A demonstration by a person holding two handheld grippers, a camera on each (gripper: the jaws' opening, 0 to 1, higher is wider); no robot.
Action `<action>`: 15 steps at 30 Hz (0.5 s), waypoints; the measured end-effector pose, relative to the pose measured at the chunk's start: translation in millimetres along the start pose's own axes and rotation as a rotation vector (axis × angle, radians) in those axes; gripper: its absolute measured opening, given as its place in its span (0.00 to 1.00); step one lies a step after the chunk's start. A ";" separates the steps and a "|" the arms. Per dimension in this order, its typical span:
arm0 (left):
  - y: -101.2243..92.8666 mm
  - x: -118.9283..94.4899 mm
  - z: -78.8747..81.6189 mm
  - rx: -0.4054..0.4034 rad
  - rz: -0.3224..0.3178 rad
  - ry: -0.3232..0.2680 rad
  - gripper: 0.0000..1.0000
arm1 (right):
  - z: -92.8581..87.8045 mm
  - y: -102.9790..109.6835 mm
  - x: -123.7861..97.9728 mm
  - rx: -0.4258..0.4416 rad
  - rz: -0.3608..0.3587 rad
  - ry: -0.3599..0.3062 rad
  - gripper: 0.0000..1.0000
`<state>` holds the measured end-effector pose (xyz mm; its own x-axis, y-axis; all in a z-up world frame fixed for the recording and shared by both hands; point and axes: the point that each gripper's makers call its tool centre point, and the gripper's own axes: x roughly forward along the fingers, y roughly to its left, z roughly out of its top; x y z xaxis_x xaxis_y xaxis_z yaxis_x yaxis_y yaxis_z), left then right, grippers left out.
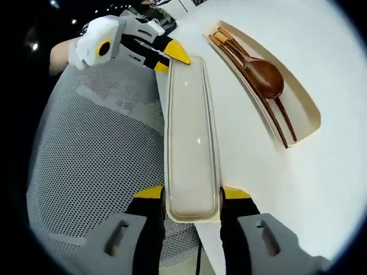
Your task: Arrange the utensils inside the cutlery case until each visible utensil rests in its matching compartment.
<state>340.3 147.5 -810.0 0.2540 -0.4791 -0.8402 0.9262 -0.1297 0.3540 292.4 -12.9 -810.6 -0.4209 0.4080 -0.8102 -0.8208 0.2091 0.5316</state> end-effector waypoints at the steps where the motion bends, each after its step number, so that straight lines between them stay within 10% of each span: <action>1: 0.7 -1.0 1.4 -0.004 -0.001 -0.004 0.09 | 0.2 6.1 -0.2 0.006 0.011 0.002 0.34; 15: 4.2 -3.8 6.7 -0.092 -0.018 -0.013 0.06 | 22.3 2.7 -8.0 -0.188 -0.153 0.016 0.22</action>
<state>341.3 143.0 -802.6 0.2343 -0.4889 -0.8403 0.9523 -0.0583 0.2995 302.1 4.1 -797.3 -0.2910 0.3695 -0.8825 -0.9324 0.0973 0.3482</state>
